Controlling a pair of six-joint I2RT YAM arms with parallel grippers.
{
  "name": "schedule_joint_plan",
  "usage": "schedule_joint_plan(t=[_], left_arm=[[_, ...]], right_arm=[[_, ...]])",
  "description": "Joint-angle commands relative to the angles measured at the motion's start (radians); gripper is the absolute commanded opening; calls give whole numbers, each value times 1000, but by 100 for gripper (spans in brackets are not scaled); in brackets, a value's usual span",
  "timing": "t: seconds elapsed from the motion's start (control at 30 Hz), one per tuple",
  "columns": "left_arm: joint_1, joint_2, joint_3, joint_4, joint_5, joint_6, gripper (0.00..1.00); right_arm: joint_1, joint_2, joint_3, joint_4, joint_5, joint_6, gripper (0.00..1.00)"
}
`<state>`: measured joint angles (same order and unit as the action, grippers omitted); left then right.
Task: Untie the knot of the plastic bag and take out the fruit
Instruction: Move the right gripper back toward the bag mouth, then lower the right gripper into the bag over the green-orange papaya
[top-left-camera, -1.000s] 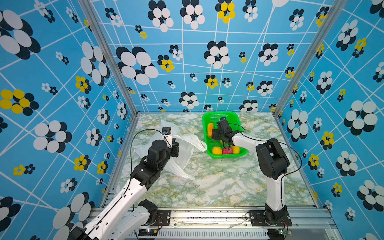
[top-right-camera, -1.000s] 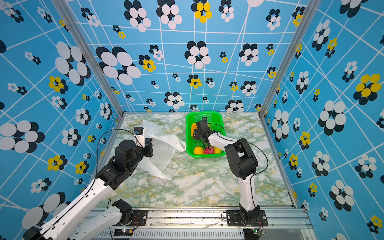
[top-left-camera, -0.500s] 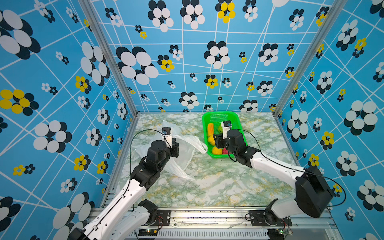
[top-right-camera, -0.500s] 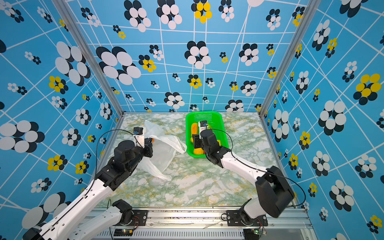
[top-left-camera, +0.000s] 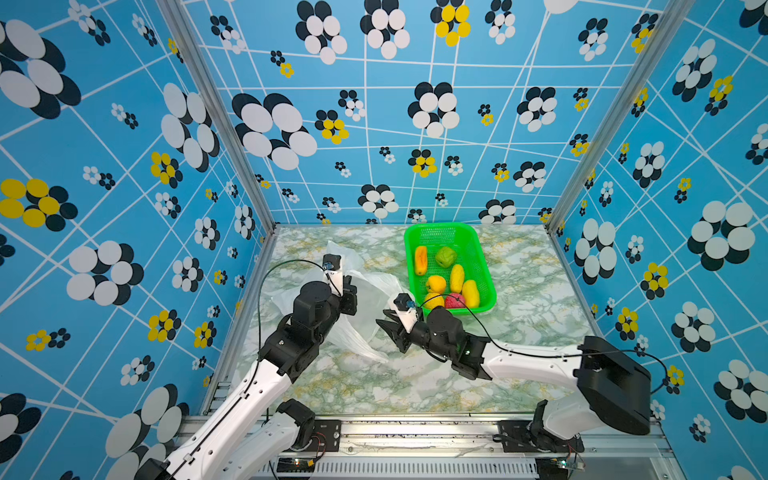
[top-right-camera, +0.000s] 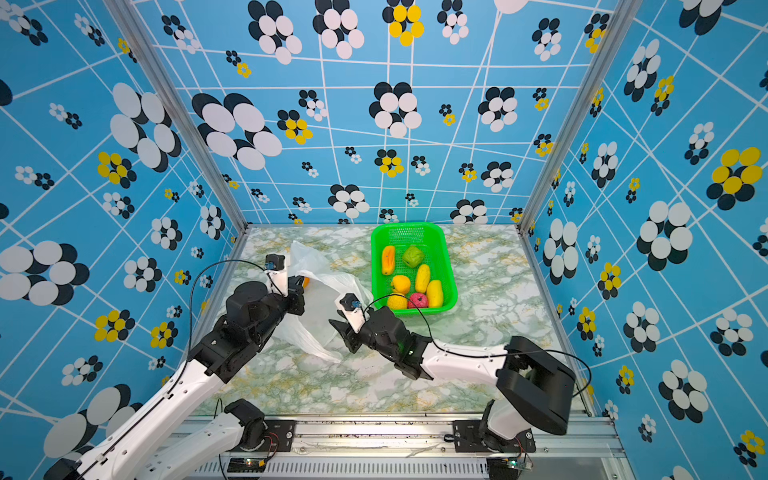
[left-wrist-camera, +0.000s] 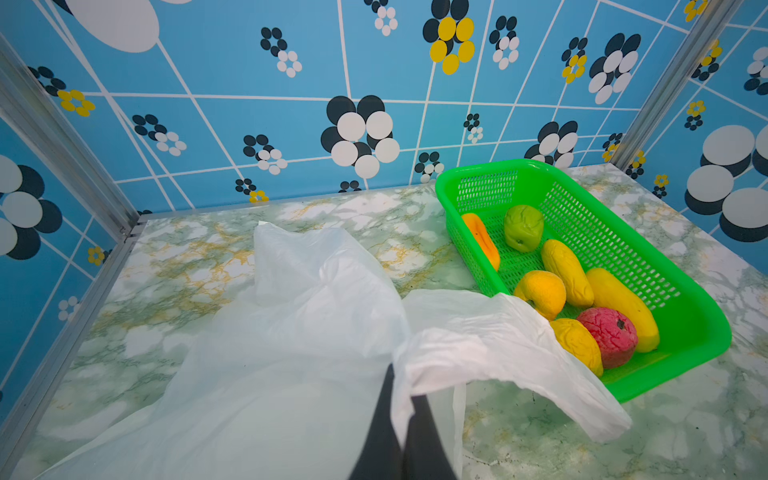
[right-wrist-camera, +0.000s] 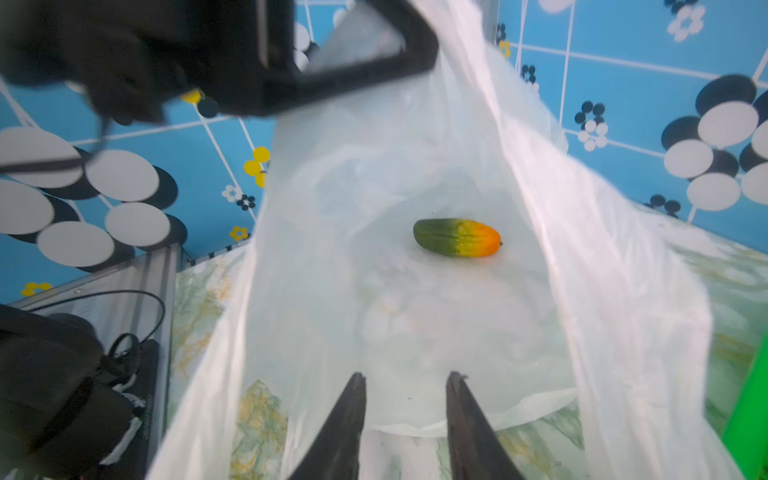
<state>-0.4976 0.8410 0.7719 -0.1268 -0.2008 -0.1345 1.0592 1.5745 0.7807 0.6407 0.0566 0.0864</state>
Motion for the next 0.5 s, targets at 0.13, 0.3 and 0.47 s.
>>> schedule_joint_plan(t=[0.13, 0.3, 0.47], left_arm=[[4, -37, -31, 24, 32, -5, 0], [4, -37, -29, 23, 30, -5, 0], [4, -39, -29, 21, 39, -7, 0]], right_arm=[[6, 178, 166, 10, -11, 104, 33], [86, 306, 296, -25, 14, 148, 35], [123, 430, 444, -101, 86, 249, 40]])
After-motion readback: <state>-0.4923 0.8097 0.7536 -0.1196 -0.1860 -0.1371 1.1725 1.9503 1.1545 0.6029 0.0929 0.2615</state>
